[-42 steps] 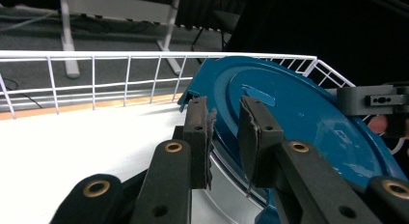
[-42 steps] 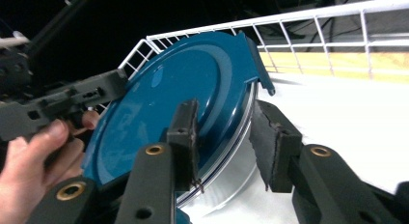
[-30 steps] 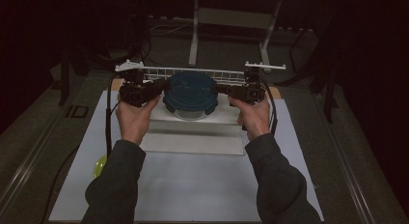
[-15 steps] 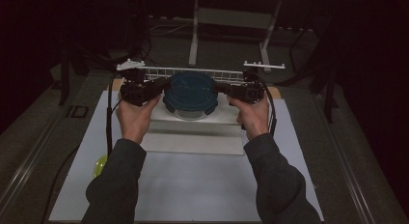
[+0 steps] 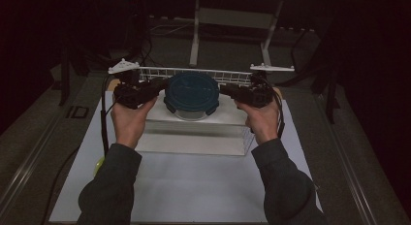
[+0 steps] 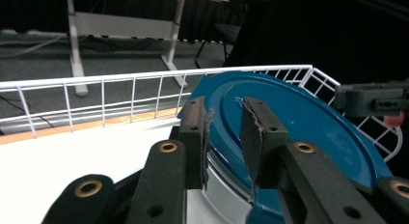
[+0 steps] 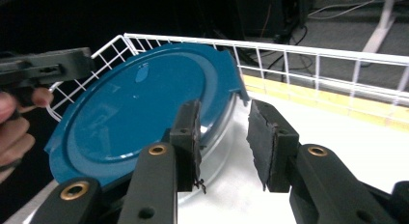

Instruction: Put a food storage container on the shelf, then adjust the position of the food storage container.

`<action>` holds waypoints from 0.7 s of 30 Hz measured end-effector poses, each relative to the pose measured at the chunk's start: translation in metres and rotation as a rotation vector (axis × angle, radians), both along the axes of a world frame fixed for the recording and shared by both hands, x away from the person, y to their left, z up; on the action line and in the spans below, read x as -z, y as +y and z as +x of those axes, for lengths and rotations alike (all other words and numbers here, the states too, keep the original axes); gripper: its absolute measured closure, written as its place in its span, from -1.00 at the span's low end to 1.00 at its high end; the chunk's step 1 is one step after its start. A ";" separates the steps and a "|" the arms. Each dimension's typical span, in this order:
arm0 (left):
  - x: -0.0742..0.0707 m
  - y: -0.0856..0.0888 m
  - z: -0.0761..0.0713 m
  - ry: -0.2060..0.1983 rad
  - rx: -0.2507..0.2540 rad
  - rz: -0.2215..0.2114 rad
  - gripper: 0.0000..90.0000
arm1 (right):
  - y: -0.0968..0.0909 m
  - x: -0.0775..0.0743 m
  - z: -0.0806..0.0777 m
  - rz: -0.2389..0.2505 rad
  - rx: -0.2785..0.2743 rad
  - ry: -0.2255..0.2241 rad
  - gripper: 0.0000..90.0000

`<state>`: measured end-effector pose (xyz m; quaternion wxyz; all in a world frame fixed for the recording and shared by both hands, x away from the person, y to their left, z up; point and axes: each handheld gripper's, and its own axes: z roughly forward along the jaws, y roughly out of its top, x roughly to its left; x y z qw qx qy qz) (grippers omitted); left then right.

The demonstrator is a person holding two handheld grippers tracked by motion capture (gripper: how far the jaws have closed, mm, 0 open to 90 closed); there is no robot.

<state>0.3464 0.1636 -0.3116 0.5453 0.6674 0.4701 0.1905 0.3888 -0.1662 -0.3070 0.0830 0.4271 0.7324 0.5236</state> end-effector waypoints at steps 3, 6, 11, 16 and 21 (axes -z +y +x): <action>-0.002 0.001 -0.007 -0.020 0.011 0.019 0.55 | -0.003 -0.001 -0.005 -0.048 0.002 -0.020 0.43; -0.003 0.004 -0.015 -0.044 0.017 0.020 0.51 | -0.006 0.000 -0.008 -0.082 0.003 -0.031 0.43; -0.002 0.008 -0.024 -0.051 0.024 0.021 0.44 | -0.011 0.004 -0.012 -0.117 0.004 -0.039 0.41; 0.000 0.011 -0.033 -0.065 0.044 0.036 0.41 | -0.011 0.010 -0.016 -0.159 -0.006 -0.052 0.39; 0.005 0.015 -0.042 -0.073 0.049 0.036 0.37 | -0.015 0.018 -0.024 -0.193 -0.014 -0.064 0.37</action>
